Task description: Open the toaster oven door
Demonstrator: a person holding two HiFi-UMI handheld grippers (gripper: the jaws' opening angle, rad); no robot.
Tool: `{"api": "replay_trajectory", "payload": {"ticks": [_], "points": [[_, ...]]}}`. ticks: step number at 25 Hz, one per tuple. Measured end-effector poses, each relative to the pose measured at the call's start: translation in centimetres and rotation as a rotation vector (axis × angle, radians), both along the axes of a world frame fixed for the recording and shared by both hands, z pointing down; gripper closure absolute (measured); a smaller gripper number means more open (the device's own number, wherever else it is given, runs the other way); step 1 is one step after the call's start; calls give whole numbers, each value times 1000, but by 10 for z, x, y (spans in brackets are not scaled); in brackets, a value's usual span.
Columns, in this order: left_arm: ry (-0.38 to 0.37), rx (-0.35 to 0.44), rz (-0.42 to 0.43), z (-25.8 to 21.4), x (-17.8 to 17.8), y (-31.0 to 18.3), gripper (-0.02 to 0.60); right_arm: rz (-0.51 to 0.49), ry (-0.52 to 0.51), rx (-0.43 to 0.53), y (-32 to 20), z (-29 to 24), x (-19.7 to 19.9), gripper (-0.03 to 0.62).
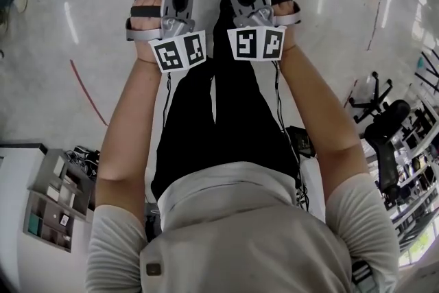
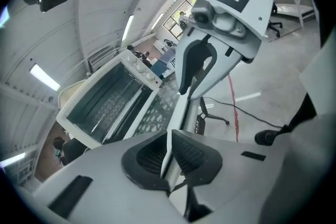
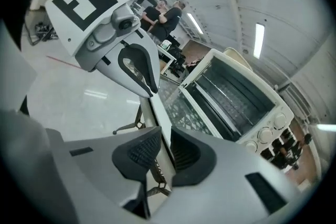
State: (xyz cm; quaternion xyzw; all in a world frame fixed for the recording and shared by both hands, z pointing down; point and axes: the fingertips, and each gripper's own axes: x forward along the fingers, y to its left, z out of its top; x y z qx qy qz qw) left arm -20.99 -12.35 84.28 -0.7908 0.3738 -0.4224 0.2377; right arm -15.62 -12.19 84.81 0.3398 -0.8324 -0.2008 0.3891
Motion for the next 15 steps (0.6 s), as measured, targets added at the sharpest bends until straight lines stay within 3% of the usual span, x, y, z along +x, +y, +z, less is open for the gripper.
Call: {"api": "replay_trajectory", "payload": {"ticks": [5, 9, 15], "points": [[157, 1, -81, -84, -1, -9, 562, 127, -193, -107, -11, -77, 12, 560], [307, 16, -130, -175, -9, -2, 565, 110, -284, -138, -1, -157, 3, 576], [516, -57, -144, -281, -13, 31, 566, 113, -391, -169, 31, -261, -1, 576]]}}
